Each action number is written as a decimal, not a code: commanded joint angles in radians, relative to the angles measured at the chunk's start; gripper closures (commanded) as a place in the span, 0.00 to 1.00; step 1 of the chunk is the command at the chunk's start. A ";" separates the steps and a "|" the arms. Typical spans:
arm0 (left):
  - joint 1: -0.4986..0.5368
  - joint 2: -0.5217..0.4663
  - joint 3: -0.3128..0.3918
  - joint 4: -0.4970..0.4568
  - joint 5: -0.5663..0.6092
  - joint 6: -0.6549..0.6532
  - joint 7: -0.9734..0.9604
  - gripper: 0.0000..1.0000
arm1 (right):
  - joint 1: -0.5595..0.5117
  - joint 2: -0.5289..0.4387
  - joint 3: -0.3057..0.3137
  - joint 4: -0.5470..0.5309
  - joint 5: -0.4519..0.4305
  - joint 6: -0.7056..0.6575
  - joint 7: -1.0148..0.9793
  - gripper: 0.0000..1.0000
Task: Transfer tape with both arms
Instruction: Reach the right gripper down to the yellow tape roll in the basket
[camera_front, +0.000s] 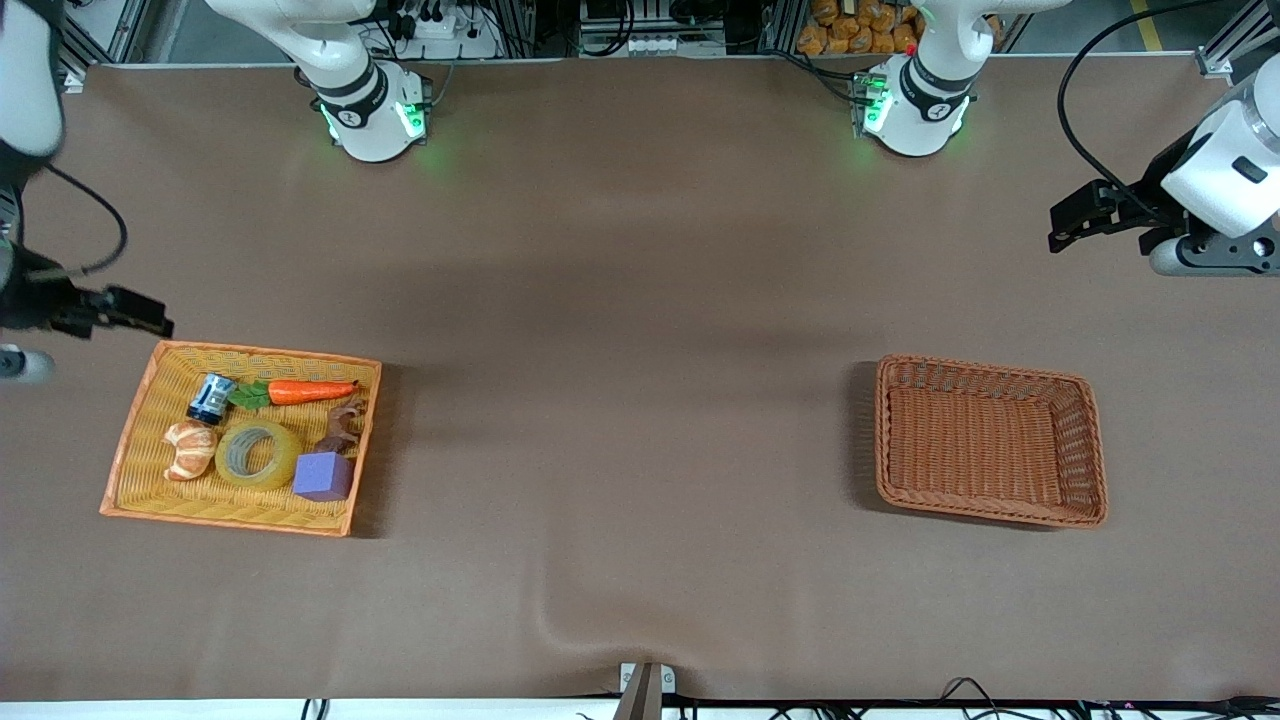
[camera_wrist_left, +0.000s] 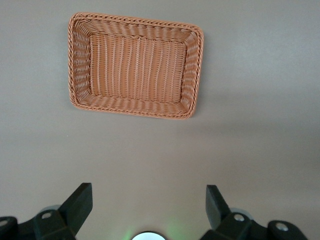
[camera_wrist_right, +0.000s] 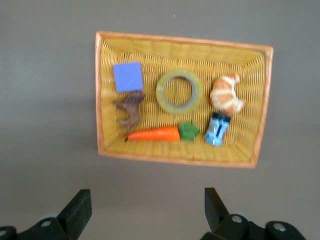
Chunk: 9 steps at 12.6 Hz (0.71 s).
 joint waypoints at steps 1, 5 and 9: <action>0.003 0.002 -0.004 0.011 -0.015 0.000 -0.011 0.00 | -0.007 0.110 -0.001 0.021 -0.018 0.096 -0.038 0.00; 0.001 0.002 -0.004 0.011 -0.016 0.016 -0.011 0.00 | -0.054 0.294 -0.002 0.026 -0.018 0.292 -0.089 0.00; 0.004 0.002 -0.004 0.011 -0.039 0.017 -0.011 0.00 | -0.086 0.465 -0.002 0.028 -0.017 0.493 -0.156 0.00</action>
